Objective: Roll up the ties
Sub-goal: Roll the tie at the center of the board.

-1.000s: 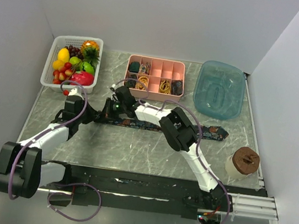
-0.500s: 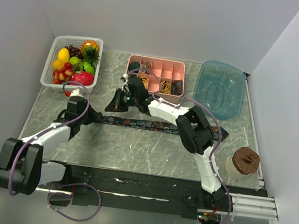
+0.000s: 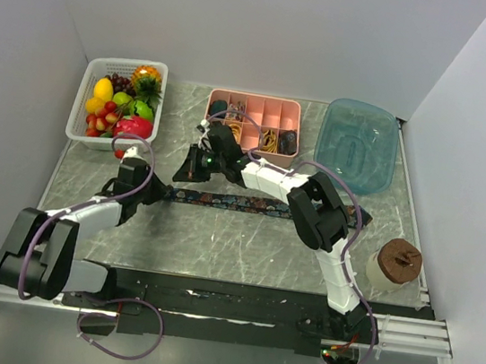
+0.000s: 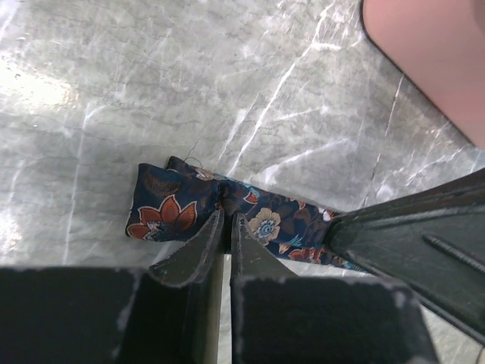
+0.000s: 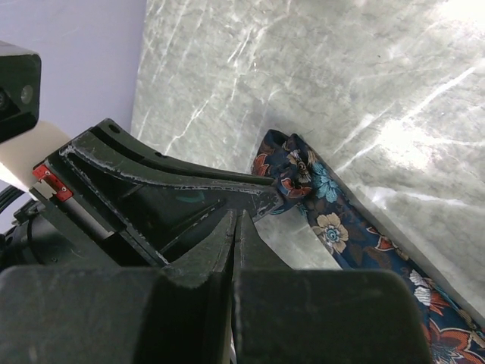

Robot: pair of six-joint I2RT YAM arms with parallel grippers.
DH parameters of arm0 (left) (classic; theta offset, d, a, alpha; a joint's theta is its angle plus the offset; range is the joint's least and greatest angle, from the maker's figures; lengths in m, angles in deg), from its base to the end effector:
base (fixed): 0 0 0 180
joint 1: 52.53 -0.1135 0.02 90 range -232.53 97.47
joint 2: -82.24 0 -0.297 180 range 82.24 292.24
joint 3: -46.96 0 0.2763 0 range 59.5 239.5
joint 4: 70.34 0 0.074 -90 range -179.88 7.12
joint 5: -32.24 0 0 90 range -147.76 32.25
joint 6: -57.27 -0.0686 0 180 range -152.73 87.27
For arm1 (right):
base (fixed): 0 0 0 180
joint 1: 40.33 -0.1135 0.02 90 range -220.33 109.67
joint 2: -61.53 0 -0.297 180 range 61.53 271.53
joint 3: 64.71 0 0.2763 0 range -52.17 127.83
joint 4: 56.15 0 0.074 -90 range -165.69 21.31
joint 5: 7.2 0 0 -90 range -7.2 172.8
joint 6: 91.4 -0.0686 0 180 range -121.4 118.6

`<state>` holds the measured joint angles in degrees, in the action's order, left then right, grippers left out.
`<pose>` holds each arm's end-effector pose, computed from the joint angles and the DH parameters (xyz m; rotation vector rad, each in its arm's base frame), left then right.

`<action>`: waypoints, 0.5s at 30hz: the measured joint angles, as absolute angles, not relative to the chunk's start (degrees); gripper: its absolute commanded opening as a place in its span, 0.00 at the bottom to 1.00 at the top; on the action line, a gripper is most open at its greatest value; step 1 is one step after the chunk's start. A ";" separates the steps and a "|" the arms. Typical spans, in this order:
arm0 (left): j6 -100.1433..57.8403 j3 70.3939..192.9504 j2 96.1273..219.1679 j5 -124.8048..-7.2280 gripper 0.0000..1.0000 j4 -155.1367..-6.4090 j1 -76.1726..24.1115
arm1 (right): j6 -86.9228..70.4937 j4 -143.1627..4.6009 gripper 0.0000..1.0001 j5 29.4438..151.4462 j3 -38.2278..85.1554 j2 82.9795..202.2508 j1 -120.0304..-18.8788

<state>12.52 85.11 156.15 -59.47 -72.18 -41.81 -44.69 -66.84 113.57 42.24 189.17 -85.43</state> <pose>0.2697 -0.0531 0.1504 -0.6628 2.1890 -0.5582 0.3799 0.4309 0.1818 -0.4051 2.3733 1.4006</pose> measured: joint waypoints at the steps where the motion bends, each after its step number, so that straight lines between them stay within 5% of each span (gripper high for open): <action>1: 12.85 85.11 156.52 -59.54 0.12 -71.76 -41.74 | -44.49 -67.01 0.00 113.48 42.24 189.17 -85.43; 7: 14.40 85.13 158.45 -59.78 0.20 -69.80 -41.26 | -43.73 -67.52 0.00 113.24 42.24 189.21 -85.43; 11: 15.32 85.13 159.15 -59.93 0.45 -68.77 -41.02 | -43.51 -67.82 0.00 113.22 42.24 189.39 -85.43; 15: 16.65 85.11 159.41 -60.30 0.50 -67.22 -40.91 | -43.49 -68.02 0.00 113.28 42.28 190.20 -85.43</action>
